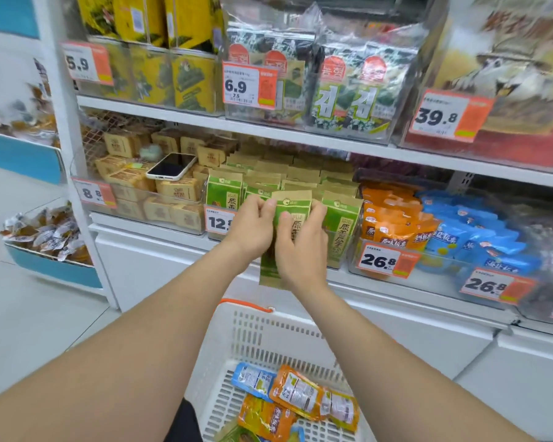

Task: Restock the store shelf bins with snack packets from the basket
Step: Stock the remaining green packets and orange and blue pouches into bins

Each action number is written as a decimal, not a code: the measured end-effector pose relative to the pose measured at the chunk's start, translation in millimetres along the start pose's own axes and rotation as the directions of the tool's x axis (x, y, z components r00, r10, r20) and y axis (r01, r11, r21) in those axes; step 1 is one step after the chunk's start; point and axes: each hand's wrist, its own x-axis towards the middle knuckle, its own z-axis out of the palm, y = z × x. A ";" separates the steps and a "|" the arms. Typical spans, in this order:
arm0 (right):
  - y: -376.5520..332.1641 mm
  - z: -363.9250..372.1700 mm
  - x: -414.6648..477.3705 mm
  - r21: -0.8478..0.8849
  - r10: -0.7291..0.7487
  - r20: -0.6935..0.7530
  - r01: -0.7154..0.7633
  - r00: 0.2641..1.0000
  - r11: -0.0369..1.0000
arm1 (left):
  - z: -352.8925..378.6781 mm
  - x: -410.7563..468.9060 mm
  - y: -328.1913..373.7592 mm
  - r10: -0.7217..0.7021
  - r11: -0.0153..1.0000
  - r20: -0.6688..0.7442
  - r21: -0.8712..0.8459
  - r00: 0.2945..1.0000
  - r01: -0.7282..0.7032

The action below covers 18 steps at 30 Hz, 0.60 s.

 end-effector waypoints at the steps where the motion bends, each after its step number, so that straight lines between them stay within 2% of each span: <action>1: -6.5 -1.6 8.4 -0.020 -0.008 0.034 0.009 0.999 1.000 | -0.2 1.0 3.7 -0.006 0.996 -0.058 -0.084 0.998 0.001; 4: -27.2 -5.8 34.2 -0.060 0.012 0.167 -0.002 0.986 0.998 | -6.6 3.6 10.5 -0.076 0.963 -0.222 -0.269 0.972 0.014; 7: -45.0 -12.1 55.4 -0.089 -0.023 0.348 0.058 0.937 0.994 | -15.7 7.8 9.6 -0.163 0.913 -0.305 -0.408 0.938 0.026; 10: -54.7 -12.2 69.4 -0.146 -0.028 0.472 0.110 0.881 0.983 | -24.6 8.2 7.8 -0.149 0.909 -0.355 -0.416 0.923 -0.012; 12: -53.2 -7.3 71.5 -0.168 -0.062 0.451 0.153 0.890 0.974 | -28.9 8.0 8.0 -0.121 0.913 -0.362 -0.406 0.924 -0.039; 14: -52.6 -0.2 69.2 -0.147 -0.090 0.366 0.153 0.926 0.977 | -30.8 12.3 5.2 -0.092 0.927 -0.404 -0.369 0.910 -0.070; 16: -54.8 6.7 67.3 -0.119 -0.188 0.223 0.218 0.957 0.969 | -32.8 19.4 -1.8 -0.119 0.950 -0.449 -0.310 0.886 -0.030; 18: -57.6 15.3 71.4 -0.051 -0.304 0.077 0.308 0.950 0.950 | -36.2 28.0 -12.1 -0.190 0.953 -0.457 -0.297 0.869 0.052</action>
